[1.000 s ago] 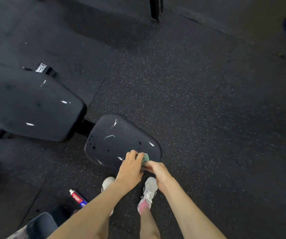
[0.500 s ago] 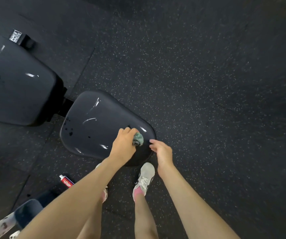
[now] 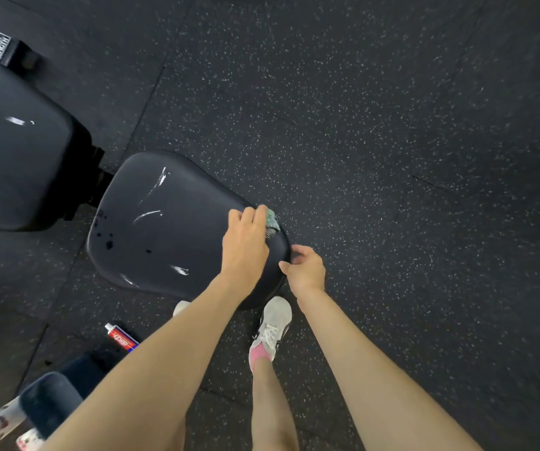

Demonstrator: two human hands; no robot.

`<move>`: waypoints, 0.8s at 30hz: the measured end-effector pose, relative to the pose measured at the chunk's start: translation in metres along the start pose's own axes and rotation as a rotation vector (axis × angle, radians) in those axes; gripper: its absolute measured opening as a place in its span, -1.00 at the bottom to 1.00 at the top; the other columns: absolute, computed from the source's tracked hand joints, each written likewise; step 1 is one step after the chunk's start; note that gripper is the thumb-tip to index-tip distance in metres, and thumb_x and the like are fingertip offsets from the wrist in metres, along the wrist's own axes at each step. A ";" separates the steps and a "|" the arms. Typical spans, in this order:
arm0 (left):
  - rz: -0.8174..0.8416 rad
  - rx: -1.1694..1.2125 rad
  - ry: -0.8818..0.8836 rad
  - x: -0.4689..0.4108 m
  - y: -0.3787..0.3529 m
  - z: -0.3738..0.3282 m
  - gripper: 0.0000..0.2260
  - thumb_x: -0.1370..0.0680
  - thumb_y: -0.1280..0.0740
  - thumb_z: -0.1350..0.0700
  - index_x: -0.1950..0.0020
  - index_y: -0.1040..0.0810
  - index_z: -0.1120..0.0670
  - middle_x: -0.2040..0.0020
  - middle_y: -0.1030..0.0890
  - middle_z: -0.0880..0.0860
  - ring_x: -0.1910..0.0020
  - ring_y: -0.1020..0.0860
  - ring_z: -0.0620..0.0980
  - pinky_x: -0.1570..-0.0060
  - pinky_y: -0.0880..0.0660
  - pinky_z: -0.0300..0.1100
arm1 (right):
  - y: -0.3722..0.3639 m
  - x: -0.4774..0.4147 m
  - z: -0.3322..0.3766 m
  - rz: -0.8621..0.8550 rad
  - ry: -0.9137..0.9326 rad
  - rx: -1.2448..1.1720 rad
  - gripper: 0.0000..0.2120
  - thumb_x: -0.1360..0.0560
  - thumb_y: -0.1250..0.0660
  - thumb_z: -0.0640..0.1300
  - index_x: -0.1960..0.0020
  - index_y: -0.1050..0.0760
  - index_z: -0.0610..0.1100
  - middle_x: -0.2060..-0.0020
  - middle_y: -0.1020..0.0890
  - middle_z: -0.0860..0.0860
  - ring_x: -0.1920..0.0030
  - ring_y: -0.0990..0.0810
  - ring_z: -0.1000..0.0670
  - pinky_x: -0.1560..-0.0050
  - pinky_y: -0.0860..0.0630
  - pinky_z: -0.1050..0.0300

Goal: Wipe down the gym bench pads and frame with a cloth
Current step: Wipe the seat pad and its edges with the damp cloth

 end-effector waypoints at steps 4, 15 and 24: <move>0.052 -0.073 -0.247 0.029 -0.018 -0.015 -0.53 -0.14 -0.48 0.39 -0.01 -0.58 0.18 0.15 -0.53 0.13 0.17 -0.49 0.16 0.54 -0.32 -0.23 | 0.001 -0.003 -0.004 -0.024 0.005 -0.049 -0.63 -0.45 -0.33 -0.41 -0.21 -0.54 -0.17 -0.08 -0.64 -0.07 -0.06 -0.59 -0.01 -0.16 -0.50 0.12; -0.018 -0.174 -0.387 -0.023 0.006 0.018 -0.63 -0.20 -0.39 0.42 0.05 -0.58 0.17 0.12 -0.50 0.12 0.08 -0.31 0.10 0.52 -0.25 -0.23 | -0.001 -0.003 -0.017 0.070 -0.009 -0.067 -0.49 -0.42 -0.37 -0.43 -0.32 -0.48 -0.10 0.14 -0.56 0.00 0.02 -0.57 -0.02 -0.19 -0.51 0.04; -0.003 -0.041 -0.461 0.020 -0.013 0.013 -0.57 -0.14 -0.43 0.46 0.05 -0.62 0.15 0.17 -0.54 0.08 0.11 -0.33 0.07 0.54 -0.51 -0.08 | 0.005 0.005 -0.030 0.121 -0.185 -0.376 -0.68 -0.53 -0.13 -0.41 -0.16 -0.53 -0.19 0.00 -0.64 -0.16 0.10 -0.59 -0.03 0.03 -0.53 0.08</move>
Point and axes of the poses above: each hand's wrist, its own x-axis away from the middle knuckle, its own y-axis out of the back of the hand, z = x × y, the point moved 3 cm from there along -x, towards the middle knuckle
